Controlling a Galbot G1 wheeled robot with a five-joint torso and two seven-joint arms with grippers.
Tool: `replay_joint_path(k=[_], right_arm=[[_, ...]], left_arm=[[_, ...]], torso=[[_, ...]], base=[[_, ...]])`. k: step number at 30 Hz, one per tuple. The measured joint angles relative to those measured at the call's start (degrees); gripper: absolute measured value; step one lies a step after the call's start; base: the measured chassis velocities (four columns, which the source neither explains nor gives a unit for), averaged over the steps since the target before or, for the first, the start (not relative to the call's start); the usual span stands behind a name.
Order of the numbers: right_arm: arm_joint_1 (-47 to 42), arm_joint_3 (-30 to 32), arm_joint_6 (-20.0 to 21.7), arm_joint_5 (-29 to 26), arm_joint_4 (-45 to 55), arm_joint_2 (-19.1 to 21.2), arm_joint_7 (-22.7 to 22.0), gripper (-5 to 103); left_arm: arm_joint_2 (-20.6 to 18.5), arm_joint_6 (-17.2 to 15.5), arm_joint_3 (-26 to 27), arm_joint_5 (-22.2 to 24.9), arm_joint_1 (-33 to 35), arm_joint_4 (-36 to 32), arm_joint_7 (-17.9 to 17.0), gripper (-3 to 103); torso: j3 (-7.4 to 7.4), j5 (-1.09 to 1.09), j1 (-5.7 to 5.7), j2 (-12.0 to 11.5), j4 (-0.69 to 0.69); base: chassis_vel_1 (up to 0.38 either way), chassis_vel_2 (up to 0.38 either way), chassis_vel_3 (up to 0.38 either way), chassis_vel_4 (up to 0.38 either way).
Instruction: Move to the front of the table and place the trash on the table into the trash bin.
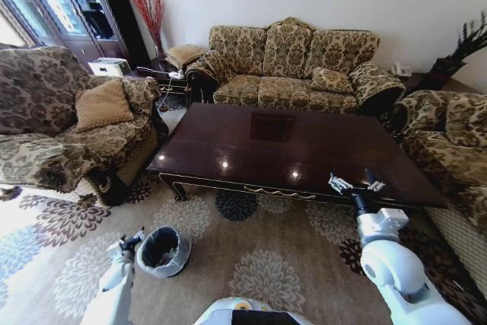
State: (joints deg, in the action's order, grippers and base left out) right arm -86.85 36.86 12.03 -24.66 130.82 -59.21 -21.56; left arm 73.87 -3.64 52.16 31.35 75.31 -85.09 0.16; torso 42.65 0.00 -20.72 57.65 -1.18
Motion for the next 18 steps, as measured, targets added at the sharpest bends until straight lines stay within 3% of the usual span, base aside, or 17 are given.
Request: replay_joint_path(k=[2, 3, 4, 5, 6, 7, 10, 18], right_arm=[[-1.6, -0.5, 0.0, 3.0, 0.5, -2.1, 1.3, 100], [-1.6, -0.5, 0.0, 3.0, 0.5, -2.1, 1.3, 100], [-2.5, -1.0, 0.0, 4.1, 0.7, -3.2, 1.9, 100], [-3.3, -1.4, 0.0, 5.0, 0.9, -4.2, 2.4, 100], [-5.8, -2.4, -0.5, 7.7, 1.0, -7.0, 4.7, 100], [-5.8, -2.4, -0.5, 7.7, 1.0, -7.0, 4.7, 100], [-9.9, -3.1, -2.6, 13.3, 1.2, -11.2, 7.8, 100], [-16.7, -2.7, -5.7, 20.7, 4.4, -16.7, 9.9, 100]], left_arm=[[2.6, -4.8, -1.4, 2.6, 4.5, -17.8, -1.7, 100], [2.6, -4.8, -1.4, 2.6, 4.5, -17.8, -1.7, 100], [3.7, -5.3, -2.2, 1.4, 5.8, -23.0, -1.8, 100], [5.0, -5.5, -3.1, -0.6, 7.0, -27.5, -1.7, 100], [8.9, -4.7, -6.0, -7.5, 9.4, -34.6, -0.9, 100], [8.9, -4.7, -6.0, -7.5, 9.4, -34.6, -0.9, 100], [14.3, -0.3, -12.0, -21.0, 11.7, -38.8, 0.2, 100], [15.1, 2.5, -19.4, -25.7, 14.1, -36.8, -0.5, 100]], torso=[[0.00, 0.02, 0.00, 0.0, 0.00], [0.00, 0.02, 0.00, 0.0, 0.00], [0.00, 0.01, 0.00, 0.0, 0.01], [-0.01, 0.06, 0.00, 0.0, 0.01], [0.00, 0.06, 0.01, 0.0, 0.01], [0.00, 0.06, 0.01, 0.0, 0.01], [-0.01, 0.04, 0.01, 0.0, 0.01], [0.00, 0.00, 0.00, 0.0, 0.01]], base=[[0.000, 0.000, 0.000, 0.000], [0.000, 0.000, 0.000, 0.000], [0.000, 0.000, 0.000, 0.000], [0.000, 0.000, 0.000, 0.000], [0.000, 0.000, 0.000, 0.000], [0.000, 0.000, 0.000, 0.000], [0.000, 0.000, 0.000, 0.000], [0.000, 0.000, 0.000, 0.000]])
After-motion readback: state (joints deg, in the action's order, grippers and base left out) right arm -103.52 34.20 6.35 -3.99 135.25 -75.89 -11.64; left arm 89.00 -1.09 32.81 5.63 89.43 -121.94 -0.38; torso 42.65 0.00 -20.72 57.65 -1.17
